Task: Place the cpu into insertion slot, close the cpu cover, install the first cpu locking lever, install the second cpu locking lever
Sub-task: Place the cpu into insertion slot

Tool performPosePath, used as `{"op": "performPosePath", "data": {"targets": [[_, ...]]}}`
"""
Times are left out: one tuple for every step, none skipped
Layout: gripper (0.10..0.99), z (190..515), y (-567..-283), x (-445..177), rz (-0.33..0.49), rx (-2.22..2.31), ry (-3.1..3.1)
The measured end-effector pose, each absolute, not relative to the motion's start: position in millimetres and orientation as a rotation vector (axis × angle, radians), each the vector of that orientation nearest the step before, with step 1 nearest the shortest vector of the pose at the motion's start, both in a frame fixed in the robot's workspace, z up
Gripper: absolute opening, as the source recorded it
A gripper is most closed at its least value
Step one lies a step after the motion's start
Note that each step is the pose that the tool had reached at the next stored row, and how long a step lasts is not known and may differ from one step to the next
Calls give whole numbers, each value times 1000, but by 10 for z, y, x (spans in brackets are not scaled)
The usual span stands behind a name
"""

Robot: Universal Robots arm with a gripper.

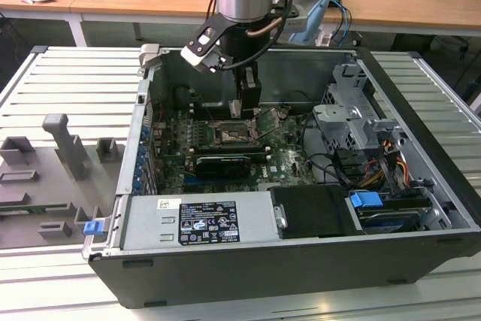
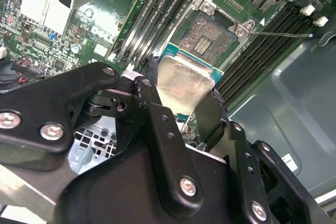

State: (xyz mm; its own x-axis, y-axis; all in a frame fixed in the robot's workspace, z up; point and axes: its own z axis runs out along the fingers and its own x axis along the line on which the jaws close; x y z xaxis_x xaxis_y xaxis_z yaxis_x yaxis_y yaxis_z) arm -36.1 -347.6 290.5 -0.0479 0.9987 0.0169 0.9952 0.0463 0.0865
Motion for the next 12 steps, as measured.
{"op": "performPosePath", "data": {"targets": [[525,2902,-3476,-361,115,2134,2237],[525,2900,-3475,-361,115,2134,2237],[525,2896,-3475,-361,115,2134,2237],[525,2894,-3475,-361,115,2134,2237],[525,2891,-3475,-361,115,2134,2237],[525,2888,-3474,-361,115,2134,2237],[525,2883,-3474,-361,115,2134,2237],[525,2879,-3473,-361,115,2134,2237],[525,2875,-3472,-361,115,2134,2237],[525,2870,-3472,-361,115,2134,2237],[525,2866,-3471,-361,115,2134,2237],[525,2862,-3471,-361,115,2134,2237]]}}
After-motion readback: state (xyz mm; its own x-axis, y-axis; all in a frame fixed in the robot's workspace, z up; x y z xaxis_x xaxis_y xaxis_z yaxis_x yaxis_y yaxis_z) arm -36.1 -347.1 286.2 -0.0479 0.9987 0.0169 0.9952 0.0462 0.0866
